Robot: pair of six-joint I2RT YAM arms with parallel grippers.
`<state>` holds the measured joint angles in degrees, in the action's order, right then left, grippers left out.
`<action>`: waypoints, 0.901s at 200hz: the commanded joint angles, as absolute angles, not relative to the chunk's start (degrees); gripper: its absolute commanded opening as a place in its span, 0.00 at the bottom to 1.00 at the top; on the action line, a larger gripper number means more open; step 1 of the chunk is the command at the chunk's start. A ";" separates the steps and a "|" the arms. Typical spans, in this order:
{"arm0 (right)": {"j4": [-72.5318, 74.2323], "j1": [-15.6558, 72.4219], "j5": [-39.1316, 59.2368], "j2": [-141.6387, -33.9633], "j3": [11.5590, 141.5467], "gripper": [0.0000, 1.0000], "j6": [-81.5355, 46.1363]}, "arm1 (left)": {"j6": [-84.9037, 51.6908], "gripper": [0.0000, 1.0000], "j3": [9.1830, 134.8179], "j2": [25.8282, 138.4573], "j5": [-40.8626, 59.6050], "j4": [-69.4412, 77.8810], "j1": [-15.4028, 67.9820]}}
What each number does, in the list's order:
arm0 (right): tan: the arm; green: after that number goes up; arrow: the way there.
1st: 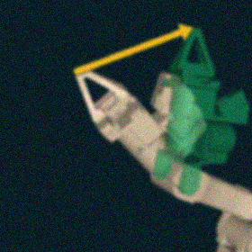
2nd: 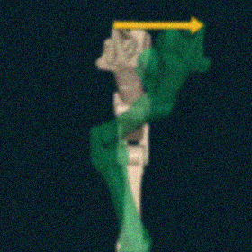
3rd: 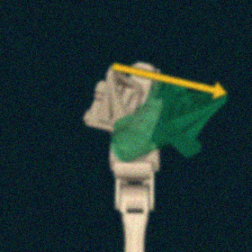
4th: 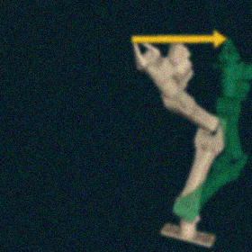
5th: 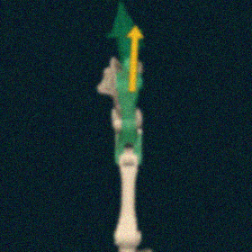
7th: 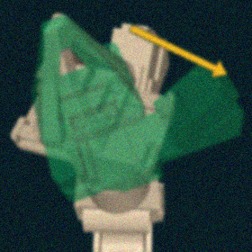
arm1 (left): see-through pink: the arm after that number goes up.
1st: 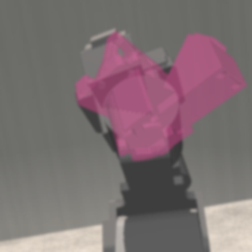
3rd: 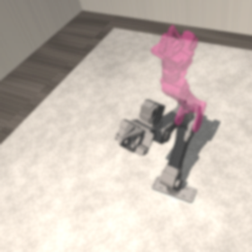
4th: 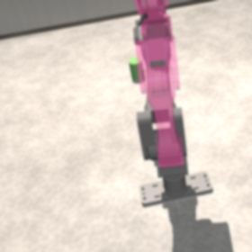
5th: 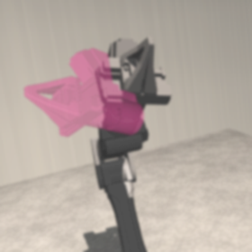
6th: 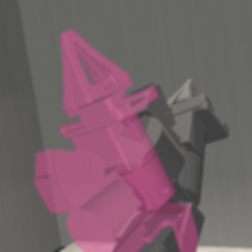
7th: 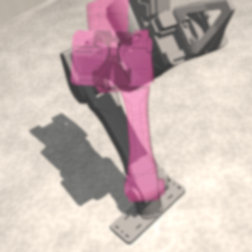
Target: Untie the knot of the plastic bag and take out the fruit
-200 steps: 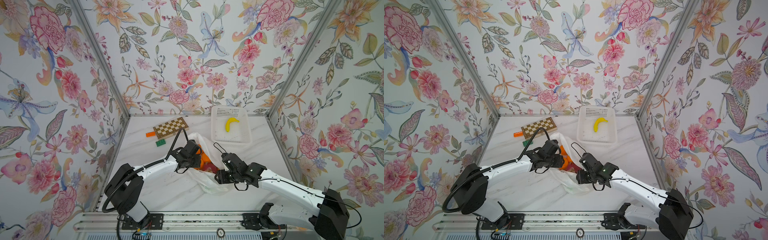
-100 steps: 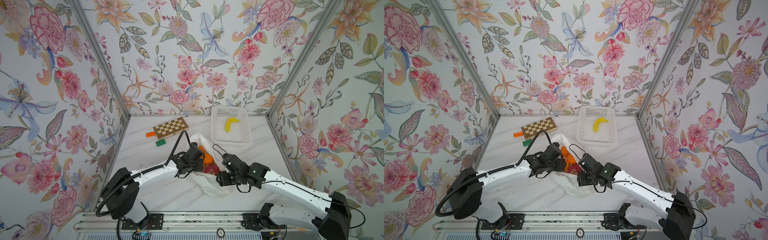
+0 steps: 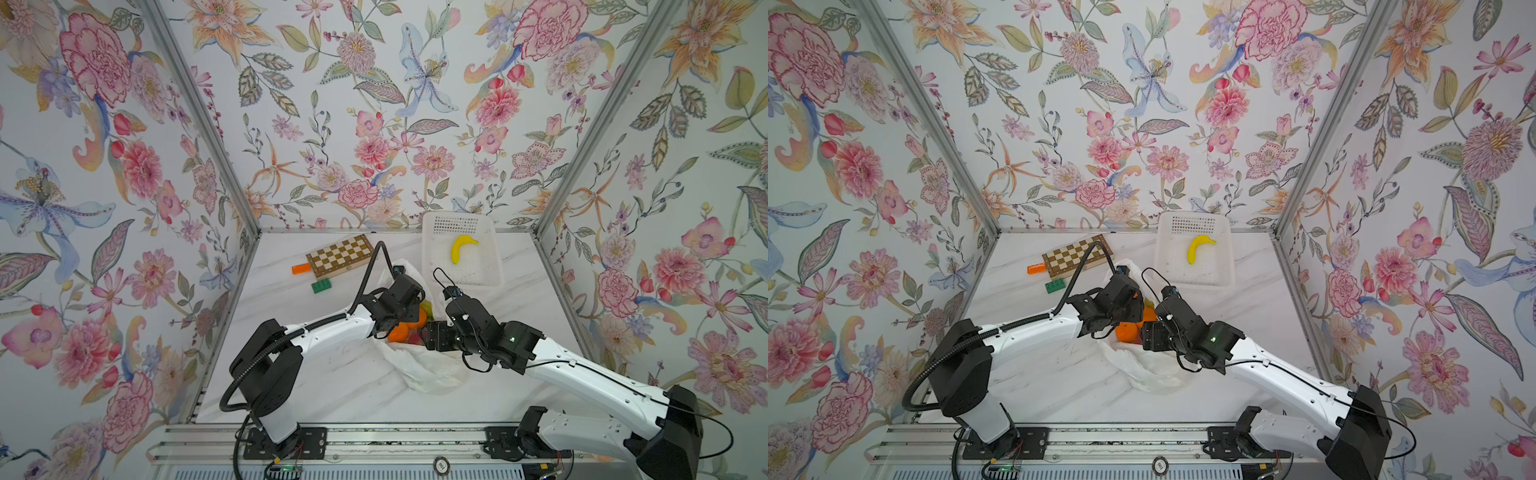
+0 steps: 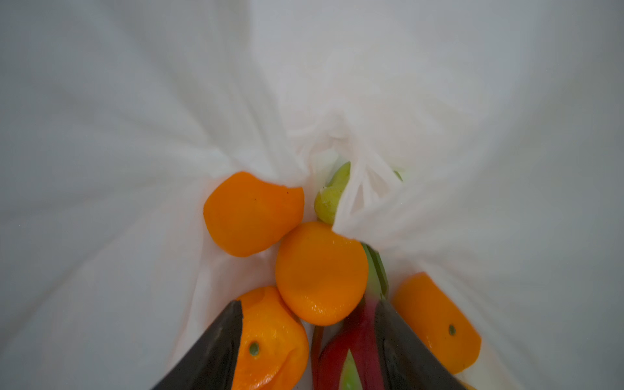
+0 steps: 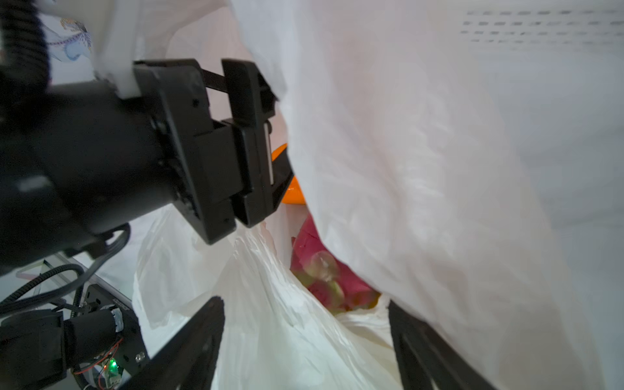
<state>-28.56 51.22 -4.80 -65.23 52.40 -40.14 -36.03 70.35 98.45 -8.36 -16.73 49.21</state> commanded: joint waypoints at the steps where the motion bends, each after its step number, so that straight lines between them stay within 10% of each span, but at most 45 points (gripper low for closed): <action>1: -23.66 50.77 -4.07 -63.65 52.06 0.80 -41.41 | -32.77 0.66 73.94 102.04 -12.22 -16.70 48.29; 180: -20.32 49.74 -1.25 -62.64 49.23 0.95 -43.38 | -29.27 0.73 82.36 117.54 -12.58 -15.23 43.15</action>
